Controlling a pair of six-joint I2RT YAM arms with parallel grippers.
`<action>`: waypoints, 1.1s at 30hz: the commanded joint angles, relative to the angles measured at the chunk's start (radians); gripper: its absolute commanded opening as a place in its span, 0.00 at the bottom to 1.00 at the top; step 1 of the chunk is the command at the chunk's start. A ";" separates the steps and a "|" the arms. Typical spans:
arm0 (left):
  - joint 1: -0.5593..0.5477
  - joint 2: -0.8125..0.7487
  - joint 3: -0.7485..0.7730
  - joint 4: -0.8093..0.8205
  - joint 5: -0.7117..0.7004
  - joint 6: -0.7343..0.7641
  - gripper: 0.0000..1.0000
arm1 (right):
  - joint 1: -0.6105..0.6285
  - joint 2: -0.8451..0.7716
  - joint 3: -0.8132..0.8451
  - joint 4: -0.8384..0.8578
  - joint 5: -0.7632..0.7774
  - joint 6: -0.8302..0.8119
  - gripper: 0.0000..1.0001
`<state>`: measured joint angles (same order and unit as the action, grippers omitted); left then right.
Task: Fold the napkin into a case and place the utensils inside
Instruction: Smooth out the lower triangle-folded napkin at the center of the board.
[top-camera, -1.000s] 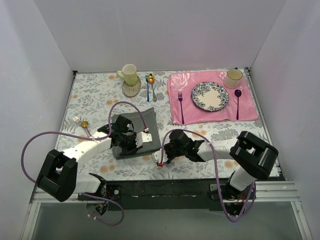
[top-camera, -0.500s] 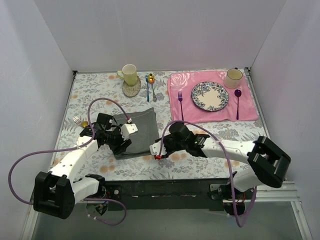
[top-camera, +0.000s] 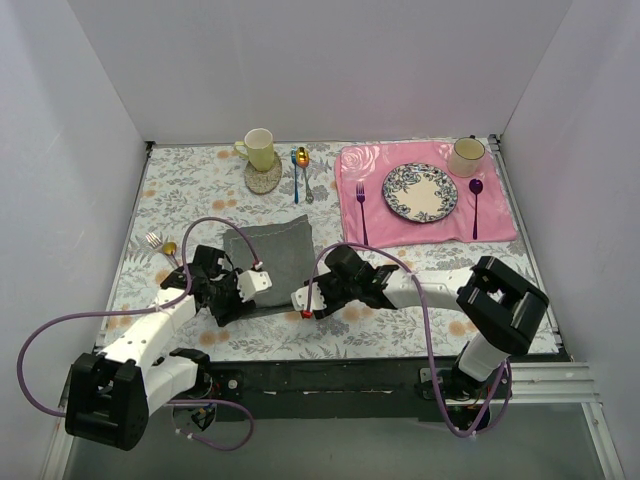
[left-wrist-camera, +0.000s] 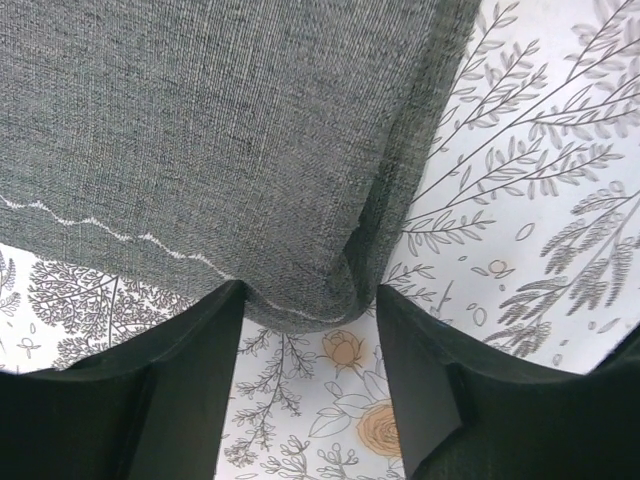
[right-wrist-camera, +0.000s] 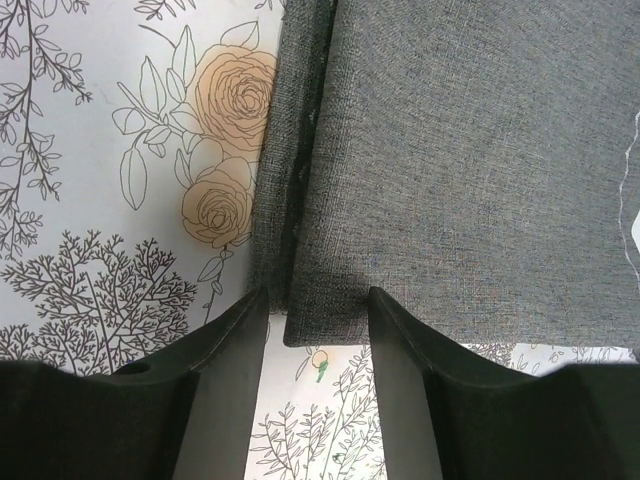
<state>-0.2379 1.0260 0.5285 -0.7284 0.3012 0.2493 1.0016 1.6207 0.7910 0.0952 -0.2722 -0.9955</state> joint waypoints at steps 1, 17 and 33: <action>0.000 -0.021 -0.033 0.070 -0.054 0.038 0.52 | 0.002 0.002 0.030 -0.022 -0.019 -0.045 0.51; -0.028 -0.070 -0.088 0.127 -0.088 0.038 0.09 | 0.003 0.062 0.074 -0.081 0.010 -0.109 0.05; -0.035 -0.149 -0.074 0.034 -0.094 0.016 0.00 | 0.023 -0.030 0.102 -0.190 -0.102 -0.002 0.01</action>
<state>-0.2665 0.8688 0.4572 -0.6628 0.2165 0.2451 1.0073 1.5627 0.8848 -0.0700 -0.3328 -1.0054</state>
